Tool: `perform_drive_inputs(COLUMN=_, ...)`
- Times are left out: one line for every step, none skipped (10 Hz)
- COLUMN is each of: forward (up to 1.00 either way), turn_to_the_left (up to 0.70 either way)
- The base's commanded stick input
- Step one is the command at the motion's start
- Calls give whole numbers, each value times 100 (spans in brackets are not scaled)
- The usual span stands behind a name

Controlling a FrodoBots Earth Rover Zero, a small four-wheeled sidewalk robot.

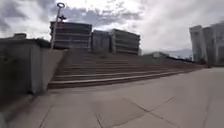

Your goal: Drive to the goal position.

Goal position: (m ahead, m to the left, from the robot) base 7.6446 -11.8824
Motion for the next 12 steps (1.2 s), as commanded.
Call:
perform_drive_inputs(forward=70, turn_to_the_left=1)
perform_drive_inputs(forward=70, turn_to_the_left=1)
perform_drive_inputs(forward=70, turn_to_the_left=1)
perform_drive_inputs(forward=70, turn_to_the_left=1)
perform_drive_inputs(forward=70, turn_to_the_left=1)
perform_drive_inputs(forward=70, turn_to_the_left=1)
perform_drive_inputs(forward=70, turn_to_the_left=1)
perform_drive_inputs(forward=70, turn_to_the_left=1)
perform_drive_inputs(forward=70, turn_to_the_left=1)
perform_drive_inputs(forward=70, turn_to_the_left=1)
perform_drive_inputs(forward=70, turn_to_the_left=1)
perform_drive_inputs(forward=70, turn_to_the_left=1)
